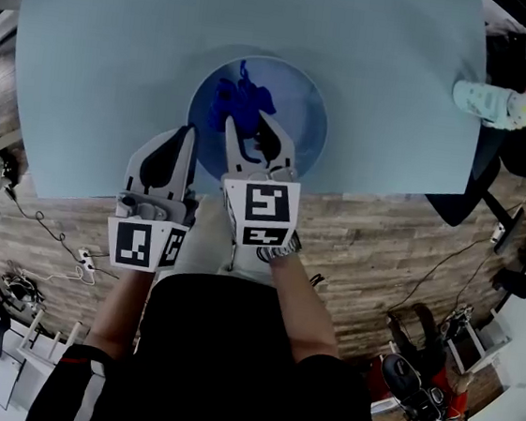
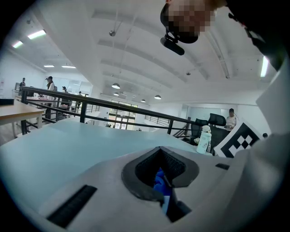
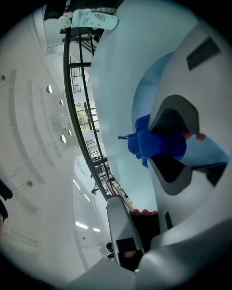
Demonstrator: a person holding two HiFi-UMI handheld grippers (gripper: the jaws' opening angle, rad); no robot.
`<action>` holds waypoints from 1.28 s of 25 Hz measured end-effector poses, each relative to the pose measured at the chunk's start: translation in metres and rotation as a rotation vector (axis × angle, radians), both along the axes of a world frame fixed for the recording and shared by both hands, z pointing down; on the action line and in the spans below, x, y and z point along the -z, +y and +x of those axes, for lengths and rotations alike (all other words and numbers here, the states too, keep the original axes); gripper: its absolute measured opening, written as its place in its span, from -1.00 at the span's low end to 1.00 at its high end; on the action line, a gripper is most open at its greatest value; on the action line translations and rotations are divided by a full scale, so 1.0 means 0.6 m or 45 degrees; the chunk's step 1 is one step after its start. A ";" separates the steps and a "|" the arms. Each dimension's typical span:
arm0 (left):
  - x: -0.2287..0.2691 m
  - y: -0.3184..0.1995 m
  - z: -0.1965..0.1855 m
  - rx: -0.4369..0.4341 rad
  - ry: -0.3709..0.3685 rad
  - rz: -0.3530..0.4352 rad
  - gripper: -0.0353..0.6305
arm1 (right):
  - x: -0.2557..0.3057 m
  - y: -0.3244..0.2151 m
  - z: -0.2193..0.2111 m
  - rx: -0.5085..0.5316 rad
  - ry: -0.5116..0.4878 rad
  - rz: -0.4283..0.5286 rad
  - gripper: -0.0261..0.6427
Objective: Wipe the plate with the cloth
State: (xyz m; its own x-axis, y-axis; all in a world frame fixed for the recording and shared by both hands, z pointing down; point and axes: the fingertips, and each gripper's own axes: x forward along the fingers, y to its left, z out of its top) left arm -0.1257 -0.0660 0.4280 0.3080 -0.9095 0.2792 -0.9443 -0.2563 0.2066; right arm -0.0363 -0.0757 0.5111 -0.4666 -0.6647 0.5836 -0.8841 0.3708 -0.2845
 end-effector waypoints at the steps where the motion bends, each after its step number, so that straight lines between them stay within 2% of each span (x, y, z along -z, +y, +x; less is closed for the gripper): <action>1: -0.003 0.000 0.000 0.001 0.001 -0.003 -0.89 | -0.004 -0.001 -0.004 0.008 0.003 -0.007 -0.57; 18: -0.025 -0.008 -0.012 0.021 0.017 -0.019 -0.89 | -0.052 -0.017 -0.044 0.084 0.059 -0.129 -0.57; 32: -0.028 -0.003 -0.004 0.025 0.022 -0.029 -0.89 | -0.058 -0.048 -0.008 -0.008 0.083 -0.159 -0.57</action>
